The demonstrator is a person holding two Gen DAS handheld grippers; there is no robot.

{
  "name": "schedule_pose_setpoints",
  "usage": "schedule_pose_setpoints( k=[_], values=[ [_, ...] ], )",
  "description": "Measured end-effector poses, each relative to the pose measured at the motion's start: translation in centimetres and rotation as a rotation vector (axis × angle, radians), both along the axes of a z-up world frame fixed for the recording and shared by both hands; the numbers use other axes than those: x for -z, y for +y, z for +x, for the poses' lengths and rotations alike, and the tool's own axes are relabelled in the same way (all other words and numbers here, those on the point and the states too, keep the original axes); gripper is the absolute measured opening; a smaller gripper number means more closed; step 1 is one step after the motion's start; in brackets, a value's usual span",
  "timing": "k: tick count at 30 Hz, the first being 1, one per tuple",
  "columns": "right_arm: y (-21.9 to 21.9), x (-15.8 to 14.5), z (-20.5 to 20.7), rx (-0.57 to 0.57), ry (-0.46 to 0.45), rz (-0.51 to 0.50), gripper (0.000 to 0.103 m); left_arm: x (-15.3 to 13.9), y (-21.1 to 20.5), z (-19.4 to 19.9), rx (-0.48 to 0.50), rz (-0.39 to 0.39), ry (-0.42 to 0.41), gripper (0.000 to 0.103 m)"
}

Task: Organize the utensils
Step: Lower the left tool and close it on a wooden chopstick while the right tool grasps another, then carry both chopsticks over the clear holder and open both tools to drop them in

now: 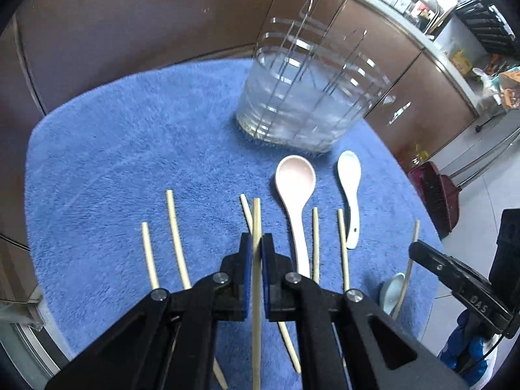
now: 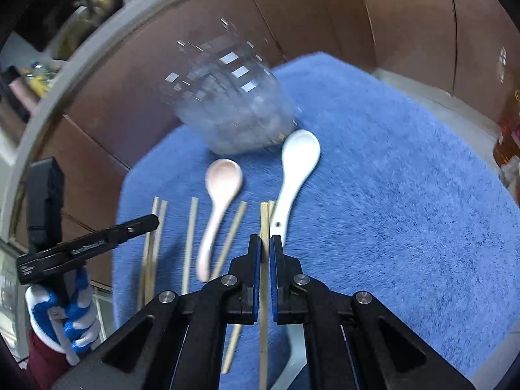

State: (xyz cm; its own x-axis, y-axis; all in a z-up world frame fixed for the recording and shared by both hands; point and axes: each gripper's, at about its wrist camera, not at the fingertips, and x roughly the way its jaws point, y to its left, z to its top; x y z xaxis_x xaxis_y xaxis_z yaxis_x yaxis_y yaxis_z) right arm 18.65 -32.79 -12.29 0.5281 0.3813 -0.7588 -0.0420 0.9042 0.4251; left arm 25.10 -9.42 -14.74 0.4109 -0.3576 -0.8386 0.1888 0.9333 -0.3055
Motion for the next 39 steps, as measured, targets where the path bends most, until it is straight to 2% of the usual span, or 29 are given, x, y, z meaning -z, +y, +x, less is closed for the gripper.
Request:
schedule_pose_setpoints(
  k=[5, 11, 17, 22, 25, 29, 33, 39],
  values=[
    [0.2, -3.0, -2.7, -0.025, -0.132, 0.044, 0.006, -3.2, 1.5, -1.8, -0.017, -0.053, -0.068, 0.005],
    [0.7, -8.8, -4.6, -0.03, -0.316, 0.052, 0.006, -9.7, 2.4, -2.3, -0.044, -0.141, -0.228, 0.005],
    [1.1, -15.9, -2.6, -0.018, -0.53, 0.055, 0.006, -17.2, 2.5, 0.4, -0.099, -0.24, -0.431, 0.005],
    [1.7, -20.3, 1.8, 0.025, -0.699, 0.007, 0.006, -20.9, 1.5, 4.2, -0.202, -0.286, -0.624, 0.005],
    [2.0, -20.3, 5.6, 0.057, -0.741, -0.027, 0.005, -21.2, 0.1, 7.3, -0.261, -0.275, -0.706, 0.005],
    [2.3, -19.2, 8.9, 0.092, -0.764, -0.092, 0.005, -20.1, -1.0, 10.2, -0.314, -0.209, -0.777, 0.005],
    [2.0, -17.3, 11.3, 0.12, -0.781, -0.128, 0.005, -17.2, -2.1, 12.8, -0.332, -0.164, -0.78, 0.005],
    [2.2, -12.6, 12.2, 0.133, -0.767, -0.176, 0.006, -12.6, -3.8, 13.3, -0.33, -0.089, -0.783, 0.005]
  ],
)
